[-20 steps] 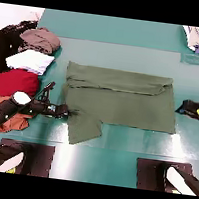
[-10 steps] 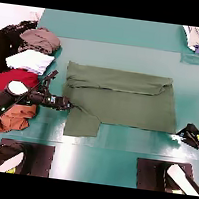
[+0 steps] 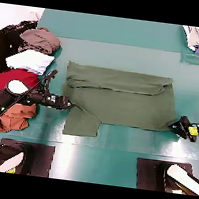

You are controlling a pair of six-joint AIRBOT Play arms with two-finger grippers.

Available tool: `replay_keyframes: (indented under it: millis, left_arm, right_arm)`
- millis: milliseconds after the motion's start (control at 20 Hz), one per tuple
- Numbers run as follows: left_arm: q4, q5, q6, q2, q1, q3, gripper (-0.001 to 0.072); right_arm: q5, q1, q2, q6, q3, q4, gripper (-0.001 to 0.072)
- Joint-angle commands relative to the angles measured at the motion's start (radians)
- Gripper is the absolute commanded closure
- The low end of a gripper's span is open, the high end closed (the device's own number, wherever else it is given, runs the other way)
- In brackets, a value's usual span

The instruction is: Fold the shirts.

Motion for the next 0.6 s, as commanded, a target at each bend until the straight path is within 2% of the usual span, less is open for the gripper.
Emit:
replay_keyframes:
  millis: [0, 50, 100, 300, 450, 550]
  left_arm:
    - [0.000, -0.002, -0.004, 0.001, 0.000, 0.001, 0.0684]
    - [0.003, -0.005, -0.004, 0.001, 0.000, 0.001, 0.0684]
    - [0.008, -0.018, -0.005, 0.002, 0.000, 0.002, 0.0685]
    - [0.141, -0.146, -0.062, 0.031, 0.000, 0.018, 0.0686]
    - [0.267, -0.270, -0.164, 0.172, 0.000, 0.018, 0.0686]
    - [0.270, -0.360, -0.206, 0.276, 0.000, 0.018, 0.0685]
  right_arm:
    - [-0.052, 0.072, -0.021, 0.010, 0.030, 0.004, 0.0571]
    - [-0.049, 0.085, -0.020, 0.010, 0.032, 0.002, 0.0662]
    - [-0.037, 0.091, -0.019, 0.009, 0.032, 0.001, 0.0700]
    - [0.057, 0.104, 0.095, 0.016, 0.032, -0.087, 0.0701]
    - [0.215, 0.104, 0.274, 0.039, 0.032, -0.223, 0.0701]
    - [0.289, 0.104, 0.394, 0.058, 0.032, -0.259, 0.0701]
